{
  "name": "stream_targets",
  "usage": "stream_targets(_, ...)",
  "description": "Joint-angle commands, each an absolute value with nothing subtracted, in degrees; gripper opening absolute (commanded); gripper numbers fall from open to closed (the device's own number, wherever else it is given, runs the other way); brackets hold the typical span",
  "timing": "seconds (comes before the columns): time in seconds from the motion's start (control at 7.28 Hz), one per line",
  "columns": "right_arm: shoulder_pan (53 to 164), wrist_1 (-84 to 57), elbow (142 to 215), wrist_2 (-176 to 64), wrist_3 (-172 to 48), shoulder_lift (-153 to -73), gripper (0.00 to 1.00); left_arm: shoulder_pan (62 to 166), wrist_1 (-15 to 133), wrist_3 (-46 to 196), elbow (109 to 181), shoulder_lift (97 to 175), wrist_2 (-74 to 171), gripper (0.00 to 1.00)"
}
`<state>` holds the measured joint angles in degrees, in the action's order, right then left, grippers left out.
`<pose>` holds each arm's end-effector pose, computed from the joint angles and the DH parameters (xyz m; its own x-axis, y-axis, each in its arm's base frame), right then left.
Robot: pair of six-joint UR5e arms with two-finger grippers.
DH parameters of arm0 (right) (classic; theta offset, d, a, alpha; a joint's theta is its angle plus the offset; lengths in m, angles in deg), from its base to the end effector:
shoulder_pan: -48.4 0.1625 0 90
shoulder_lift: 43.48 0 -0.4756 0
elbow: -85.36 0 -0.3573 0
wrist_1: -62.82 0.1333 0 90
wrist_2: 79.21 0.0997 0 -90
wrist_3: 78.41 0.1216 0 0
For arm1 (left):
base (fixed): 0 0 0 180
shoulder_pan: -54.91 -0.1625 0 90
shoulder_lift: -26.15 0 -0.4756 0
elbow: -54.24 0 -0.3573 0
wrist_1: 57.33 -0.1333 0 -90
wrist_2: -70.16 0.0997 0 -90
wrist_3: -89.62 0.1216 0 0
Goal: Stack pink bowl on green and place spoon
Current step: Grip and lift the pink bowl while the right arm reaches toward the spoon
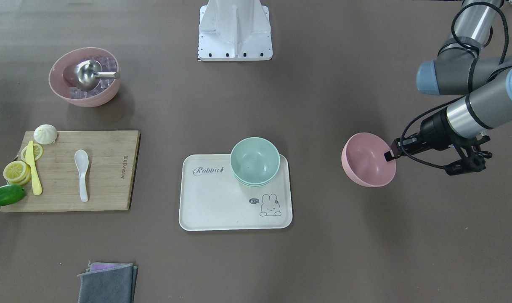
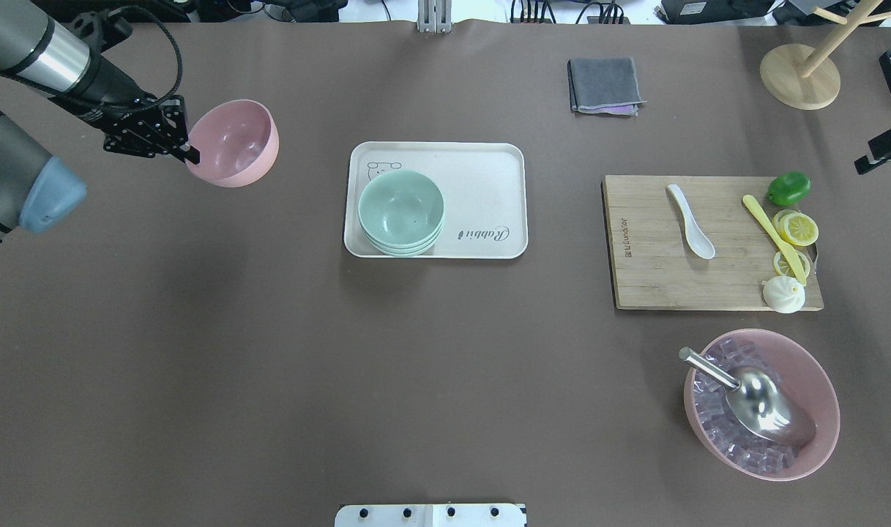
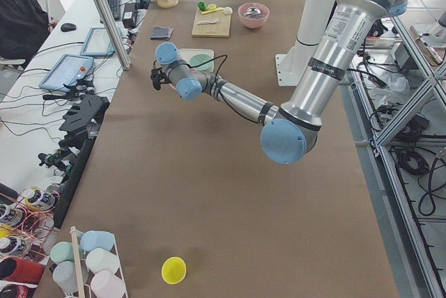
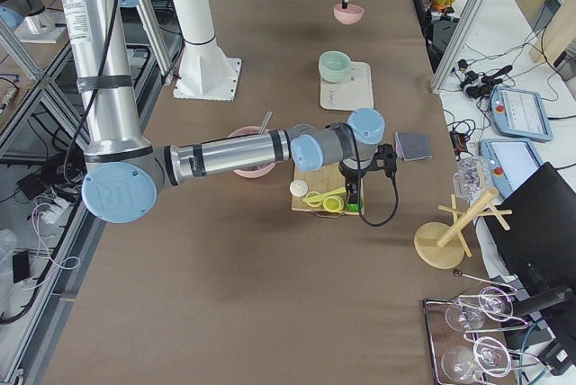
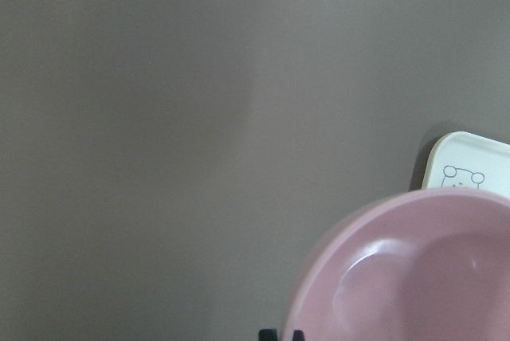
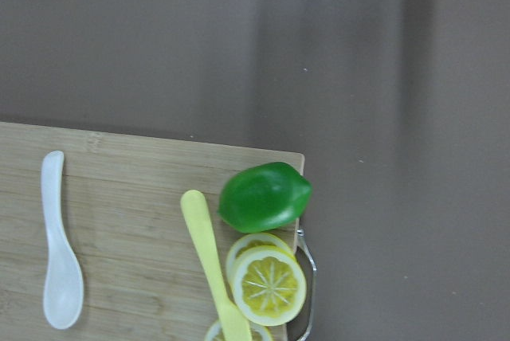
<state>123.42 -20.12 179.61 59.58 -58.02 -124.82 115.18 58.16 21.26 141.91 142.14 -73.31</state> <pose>-0.0994 -0.5334 0.5941 0.6189 -0.0759 0.7818 0.0291 0.9968 0.0738 0.2942 -0.5870 0.4185 0.3810 -0.2245 -0.8969 0.0807 0.9745 -0.2096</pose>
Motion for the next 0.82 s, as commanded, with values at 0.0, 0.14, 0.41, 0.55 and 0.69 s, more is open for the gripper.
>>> stream_targets(0.0,115.2,-20.0,179.9,57.7,-45.8,-119.3,1.0,113.6,58.2,15.5,141.2,145.1,-73.4,0.0)
stream_targets(0.14,110.8,-19.8,179.6,55.2,-44.4,-117.8,1.0,113.4,58.2,12.6,141.1,146.3,-73.4,0.0)
stream_targets(0.41,104.6,-18.9,179.0,49.7,-43.7,-116.8,0.99,112.8,58.2,8.2,141.2,148.6,-73.4,0.0)
stream_targets(0.55,103.4,-18.7,177.6,48.2,-43.5,-115.1,0.99,112.7,58.2,8.1,141.2,148.6,-73.4,0.0)
stream_targets(0.69,102.5,-18.1,175.4,47.0,-43.6,-114.3,0.98,112.7,58.3,8.1,141.3,148.6,-73.4,0.0)
